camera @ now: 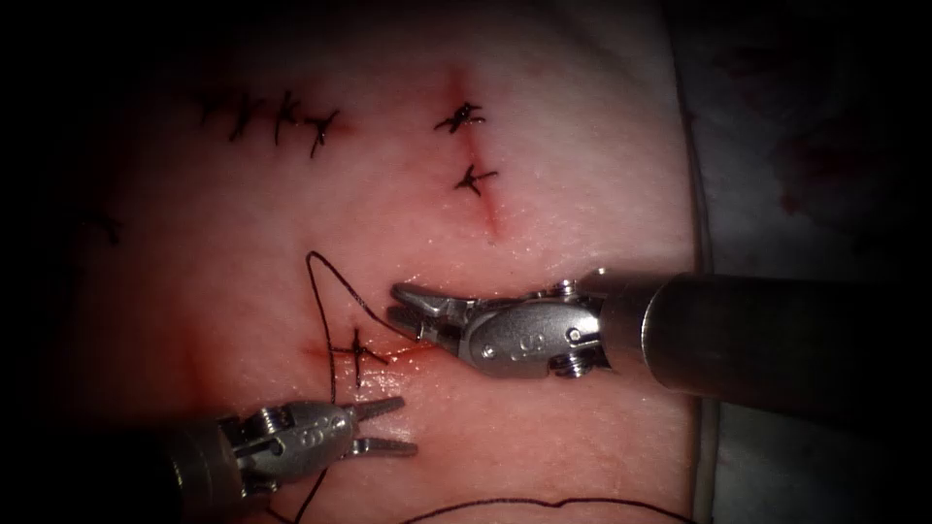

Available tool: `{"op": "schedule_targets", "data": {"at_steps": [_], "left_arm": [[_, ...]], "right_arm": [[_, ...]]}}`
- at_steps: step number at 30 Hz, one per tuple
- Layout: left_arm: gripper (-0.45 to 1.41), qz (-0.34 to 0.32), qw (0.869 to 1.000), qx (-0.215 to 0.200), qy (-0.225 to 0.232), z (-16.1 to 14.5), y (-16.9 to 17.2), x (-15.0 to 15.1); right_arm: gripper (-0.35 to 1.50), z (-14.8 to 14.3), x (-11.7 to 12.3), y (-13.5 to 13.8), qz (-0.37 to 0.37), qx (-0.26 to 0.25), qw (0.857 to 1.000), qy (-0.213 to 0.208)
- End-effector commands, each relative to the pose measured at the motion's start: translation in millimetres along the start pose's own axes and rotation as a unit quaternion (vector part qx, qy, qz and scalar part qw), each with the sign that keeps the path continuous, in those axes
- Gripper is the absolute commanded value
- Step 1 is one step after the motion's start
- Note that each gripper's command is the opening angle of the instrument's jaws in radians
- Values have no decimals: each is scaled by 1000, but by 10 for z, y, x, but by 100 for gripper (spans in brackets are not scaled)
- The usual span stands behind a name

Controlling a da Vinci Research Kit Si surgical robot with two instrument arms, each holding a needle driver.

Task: Wound Closure
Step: Throw the needle through the top of the wound with the right tool.

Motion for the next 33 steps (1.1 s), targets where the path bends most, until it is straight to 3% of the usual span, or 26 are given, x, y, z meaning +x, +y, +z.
{"op": "schedule_targets", "data": {"at_steps": [1,9,19,33], "left_arm": [[15,-2,1000,0,1,9,-2,3],[17,-4,1000,5,-1,20,-5,24],[15,3,1000,9,3,40,-8,15],[15,11,999,-16,-39,52,2,-14]], "right_arm": [[-35,12,-3,-1,-3,2,1000,0],[-35,11,-3,4,11,43,998,34],[-35,13,-15,17,121,74,988,60],[-35,26,-25,54,289,101,950,61]]}}
